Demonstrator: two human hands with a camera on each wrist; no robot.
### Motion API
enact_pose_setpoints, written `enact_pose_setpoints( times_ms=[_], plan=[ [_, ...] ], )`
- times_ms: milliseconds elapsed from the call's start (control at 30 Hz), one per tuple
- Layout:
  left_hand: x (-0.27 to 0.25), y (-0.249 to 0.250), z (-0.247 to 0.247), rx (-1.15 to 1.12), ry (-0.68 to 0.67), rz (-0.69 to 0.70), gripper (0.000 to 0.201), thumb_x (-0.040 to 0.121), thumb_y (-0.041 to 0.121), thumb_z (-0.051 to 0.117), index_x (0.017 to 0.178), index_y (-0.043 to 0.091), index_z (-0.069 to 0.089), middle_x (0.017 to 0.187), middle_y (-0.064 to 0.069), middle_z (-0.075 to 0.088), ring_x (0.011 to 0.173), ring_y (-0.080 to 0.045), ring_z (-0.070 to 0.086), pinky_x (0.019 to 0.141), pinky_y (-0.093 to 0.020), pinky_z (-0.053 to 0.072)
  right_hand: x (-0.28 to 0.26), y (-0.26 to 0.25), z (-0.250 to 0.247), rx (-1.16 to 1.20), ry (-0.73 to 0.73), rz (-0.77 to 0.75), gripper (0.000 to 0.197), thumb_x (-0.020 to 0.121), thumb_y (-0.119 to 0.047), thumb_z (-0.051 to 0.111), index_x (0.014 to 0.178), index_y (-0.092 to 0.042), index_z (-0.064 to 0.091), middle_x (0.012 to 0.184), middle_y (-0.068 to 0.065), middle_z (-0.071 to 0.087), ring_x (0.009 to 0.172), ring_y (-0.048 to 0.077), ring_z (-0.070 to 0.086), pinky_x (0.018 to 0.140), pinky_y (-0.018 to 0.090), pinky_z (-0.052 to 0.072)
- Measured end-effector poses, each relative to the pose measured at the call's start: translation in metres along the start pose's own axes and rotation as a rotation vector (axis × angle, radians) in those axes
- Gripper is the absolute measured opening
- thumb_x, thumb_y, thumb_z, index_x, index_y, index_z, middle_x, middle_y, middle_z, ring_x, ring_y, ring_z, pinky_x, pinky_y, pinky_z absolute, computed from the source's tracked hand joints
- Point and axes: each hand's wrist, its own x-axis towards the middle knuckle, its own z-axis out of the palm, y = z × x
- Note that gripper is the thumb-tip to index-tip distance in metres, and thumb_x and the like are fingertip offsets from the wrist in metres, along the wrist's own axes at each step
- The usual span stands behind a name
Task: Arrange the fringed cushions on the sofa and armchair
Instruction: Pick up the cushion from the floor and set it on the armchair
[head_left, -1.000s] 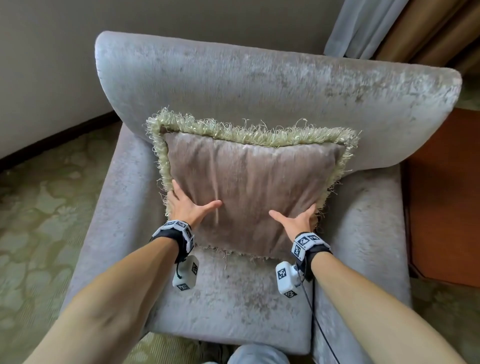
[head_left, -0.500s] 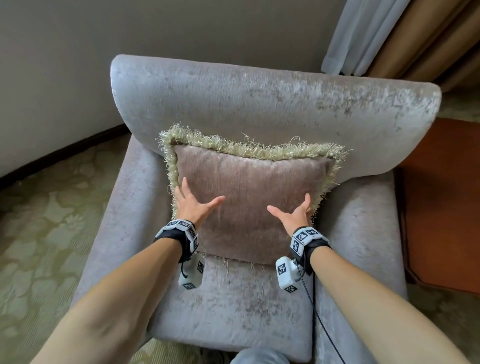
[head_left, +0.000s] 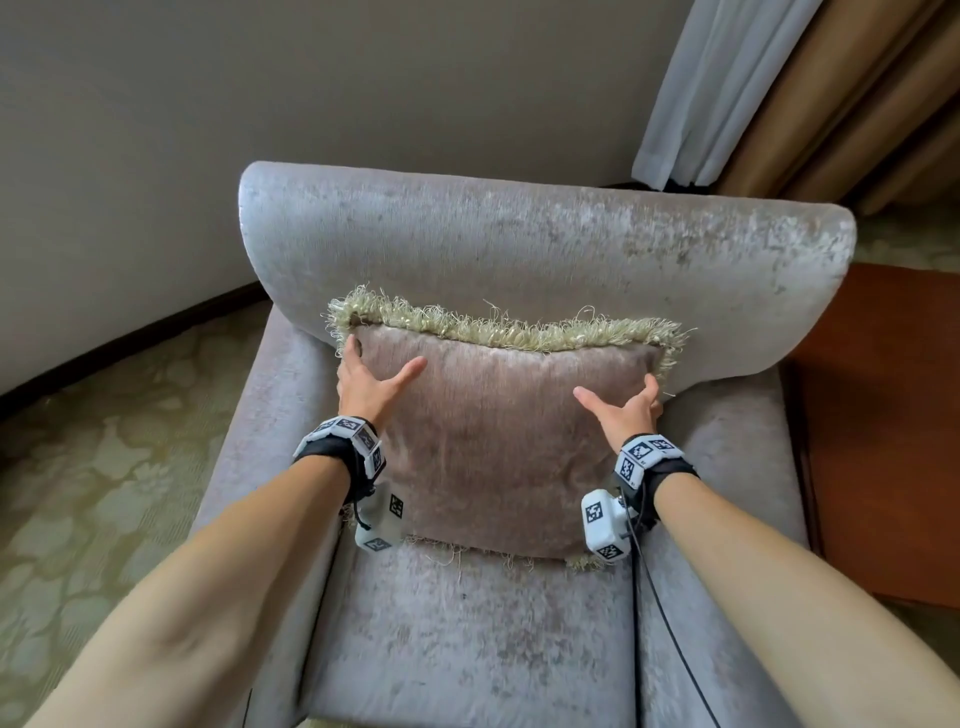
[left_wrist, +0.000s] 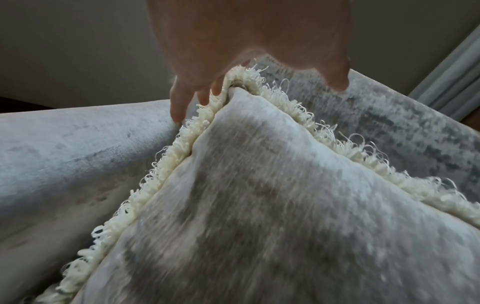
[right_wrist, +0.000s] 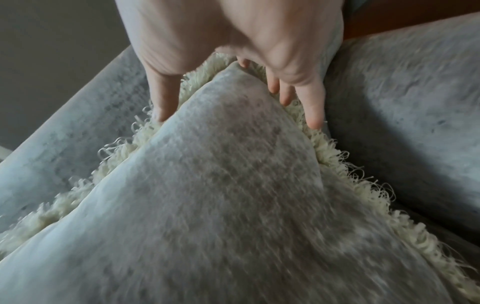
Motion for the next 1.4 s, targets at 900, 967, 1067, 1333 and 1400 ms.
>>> enact_pose_setpoints(
  times_ms=[900,967,1067,1333,1400],
  plan=[
    [0.066,-0.012,0.021,-0.132,-0.016,-0.263,0.081,0.093,0.067,0.036,0.150,0.010,0.028,0.151,-0.016,0.039,0.138,-0.033,0.037,0.112,-0.036,0.026,0.057,-0.010,0.007,0.277,0.105,0.213,0.100,0.075,-0.056,0.073,0.151,-0.013,0.025,0.153,0.009,0.034,0.138,0.029,0.036,0.116,0.043,0.025],
    [0.063,-0.010,0.022,-0.124,0.018,-0.224,0.074,0.096,0.064,0.033,0.151,0.014,0.029,0.150,-0.015,0.041,0.138,-0.034,0.038,0.111,-0.035,0.026,0.054,-0.009,0.004,0.283,0.125,0.193,0.099,0.074,-0.057,0.073,0.150,-0.011,0.027,0.152,0.010,0.035,0.137,0.029,0.038,0.115,0.042,0.025],
    [0.057,-0.007,0.022,-0.134,0.070,-0.188,0.066,0.097,0.061,0.035,0.149,0.021,0.033,0.147,-0.012,0.046,0.136,-0.033,0.041,0.110,-0.035,0.027,0.050,-0.004,-0.001,0.301,0.156,0.179,0.097,0.076,-0.057,0.071,0.149,-0.010,0.027,0.152,0.009,0.034,0.137,0.029,0.037,0.114,0.040,0.025],
    [0.055,-0.003,0.024,-0.195,0.163,-0.050,0.045,0.100,0.047,0.042,0.139,0.024,0.047,0.135,-0.003,0.059,0.128,-0.026,0.050,0.100,-0.026,0.033,0.046,0.008,-0.019,0.418,0.241,0.216,0.109,0.058,-0.065,0.077,0.144,-0.015,0.033,0.141,0.007,0.045,0.126,0.028,0.046,0.109,0.049,0.033],
    [0.058,0.000,0.024,-0.224,0.177,-0.026,0.044,0.101,0.045,0.043,0.139,0.023,0.048,0.134,0.000,0.059,0.127,-0.022,0.051,0.098,-0.020,0.033,0.047,0.008,-0.025,0.418,0.246,0.222,0.109,0.053,-0.067,0.078,0.140,-0.014,0.038,0.134,0.009,0.049,0.121,0.030,0.049,0.107,0.050,0.036]
  ],
)
